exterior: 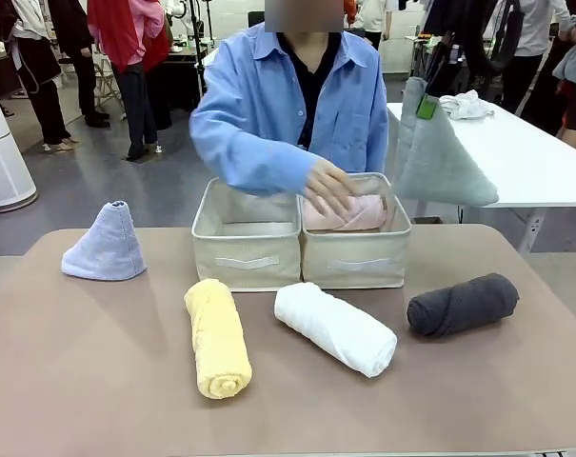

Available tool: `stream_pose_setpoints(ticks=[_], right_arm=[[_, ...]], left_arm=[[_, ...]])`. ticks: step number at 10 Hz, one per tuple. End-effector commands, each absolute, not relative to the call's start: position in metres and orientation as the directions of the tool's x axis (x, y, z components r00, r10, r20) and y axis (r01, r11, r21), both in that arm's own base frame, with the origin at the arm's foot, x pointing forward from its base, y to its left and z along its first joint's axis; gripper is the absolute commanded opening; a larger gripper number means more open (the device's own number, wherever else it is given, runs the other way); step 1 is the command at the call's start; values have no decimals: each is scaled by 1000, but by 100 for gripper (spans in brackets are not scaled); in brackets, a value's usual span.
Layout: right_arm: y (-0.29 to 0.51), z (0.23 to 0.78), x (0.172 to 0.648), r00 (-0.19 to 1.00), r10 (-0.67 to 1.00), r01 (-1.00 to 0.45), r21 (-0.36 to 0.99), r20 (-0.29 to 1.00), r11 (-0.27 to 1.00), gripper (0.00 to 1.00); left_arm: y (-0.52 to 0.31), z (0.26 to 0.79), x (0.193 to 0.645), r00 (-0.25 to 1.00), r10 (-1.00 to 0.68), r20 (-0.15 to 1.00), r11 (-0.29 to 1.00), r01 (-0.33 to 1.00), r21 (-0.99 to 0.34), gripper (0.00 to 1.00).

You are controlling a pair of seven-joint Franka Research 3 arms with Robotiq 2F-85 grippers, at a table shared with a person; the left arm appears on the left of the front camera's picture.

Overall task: Sort the towels based on their folding style.
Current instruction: Pick up one triangle-folded towel and place it in the left Fabric basket.

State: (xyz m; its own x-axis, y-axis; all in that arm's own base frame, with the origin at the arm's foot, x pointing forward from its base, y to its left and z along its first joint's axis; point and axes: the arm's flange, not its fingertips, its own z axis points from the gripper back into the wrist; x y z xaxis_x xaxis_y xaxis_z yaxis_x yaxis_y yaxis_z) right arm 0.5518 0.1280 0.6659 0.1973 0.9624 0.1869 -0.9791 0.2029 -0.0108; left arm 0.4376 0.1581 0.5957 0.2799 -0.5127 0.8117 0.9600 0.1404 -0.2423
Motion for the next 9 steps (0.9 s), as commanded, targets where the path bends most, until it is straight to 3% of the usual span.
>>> stream_pose_setpoints(ticks=[1,2,4,9], right_arm=[[94,680,537,234,972,-972,-2,26,234,17],[30,700,497,340,940,-939,-64,-24,338,17],[-53,711,420,513,858,-853,-94,25,513,17],[-96,702,381,509,841,-839,-114,183,533,17]], left_arm=[[157,598,437,280,-510,813,150,960,-236,100],[157,598,437,280,-510,813,150,960,-236,100],[157,598,437,280,-510,813,150,960,-236,100],[157,598,437,280,-510,813,150,960,-236,100]])
